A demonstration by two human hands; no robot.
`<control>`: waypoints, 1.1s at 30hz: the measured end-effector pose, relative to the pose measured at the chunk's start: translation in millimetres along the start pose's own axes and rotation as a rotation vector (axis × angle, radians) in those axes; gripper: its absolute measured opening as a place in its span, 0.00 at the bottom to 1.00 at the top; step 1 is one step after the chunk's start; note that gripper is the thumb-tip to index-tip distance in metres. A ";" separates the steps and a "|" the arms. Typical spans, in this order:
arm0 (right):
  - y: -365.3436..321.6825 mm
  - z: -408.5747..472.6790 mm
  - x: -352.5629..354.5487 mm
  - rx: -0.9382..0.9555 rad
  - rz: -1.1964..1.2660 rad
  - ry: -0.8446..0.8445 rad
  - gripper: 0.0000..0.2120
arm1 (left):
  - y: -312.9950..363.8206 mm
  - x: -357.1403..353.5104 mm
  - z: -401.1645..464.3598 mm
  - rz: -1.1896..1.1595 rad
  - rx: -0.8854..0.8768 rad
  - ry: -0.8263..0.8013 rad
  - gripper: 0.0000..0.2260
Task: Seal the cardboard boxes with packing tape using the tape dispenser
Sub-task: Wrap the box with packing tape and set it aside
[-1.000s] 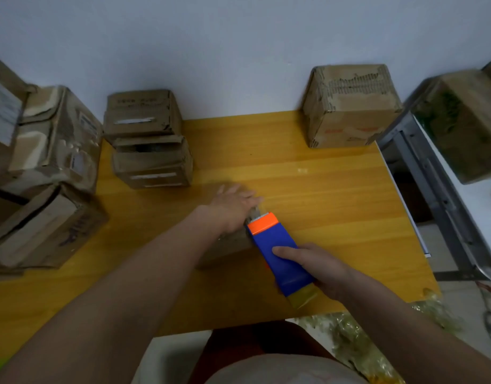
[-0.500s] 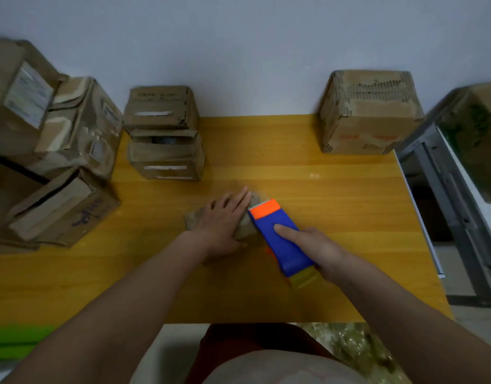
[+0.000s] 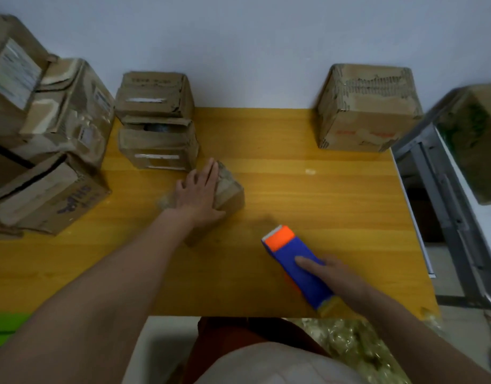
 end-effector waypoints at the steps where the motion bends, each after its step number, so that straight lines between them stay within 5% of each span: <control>1: -12.7 2.4 3.8 0.045 0.017 0.005 0.25 | 1.6 -0.5 -0.1 -0.015 -0.008 -0.010 0.54; 5: -47.7 -0.1 9.6 0.222 0.107 -0.030 0.24 | 8.1 5.0 -6.4 -0.011 0.007 0.029 0.55; 7: -53.8 -3.4 8.7 0.275 0.139 -0.051 0.19 | 24.5 7.3 -22.6 -0.164 0.033 0.242 0.49; 10: -57.4 -5.6 7.1 0.319 0.164 -0.076 0.16 | 57.0 6.7 -47.6 -0.756 0.215 0.618 0.14; 11: -58.5 -6.0 6.3 0.326 0.157 -0.076 0.16 | 64.8 10.7 -50.0 -1.058 0.375 0.537 0.05; 13: -60.2 -6.2 5.1 0.346 0.141 -0.066 0.21 | 76.2 20.0 -48.3 -1.745 0.713 0.075 0.21; 15: -61.5 -7.1 3.9 0.354 0.123 -0.062 0.23 | 73.1 29.1 -42.3 -2.069 0.782 -0.248 0.34; 17: -62.1 -8.3 3.3 0.359 0.109 -0.058 0.19 | 70.6 39.5 -38.5 -2.079 0.715 -0.279 0.34; 22: -63.9 -10.3 1.3 0.344 0.135 -0.051 0.16 | 64.3 60.7 -35.8 -1.949 0.516 -0.291 0.03; 26: -69.0 -10.0 0.6 0.340 0.148 -0.041 0.23 | 48.7 68.6 -33.7 -1.849 0.392 -0.390 0.04; 33: -79.0 -12.0 -6.7 0.310 0.148 -0.042 0.29 | 40.6 81.2 -24.3 -1.879 0.422 -0.298 0.03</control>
Point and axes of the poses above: each hand's wrist, its own z-axis towards the middle knuckle, its own x-axis out of the back of the hand, y = z × x, the point moved 1 cm from there along z, towards the middle knuckle, and after that the axes turned 2 degrees about y, right-handed, at the moved point
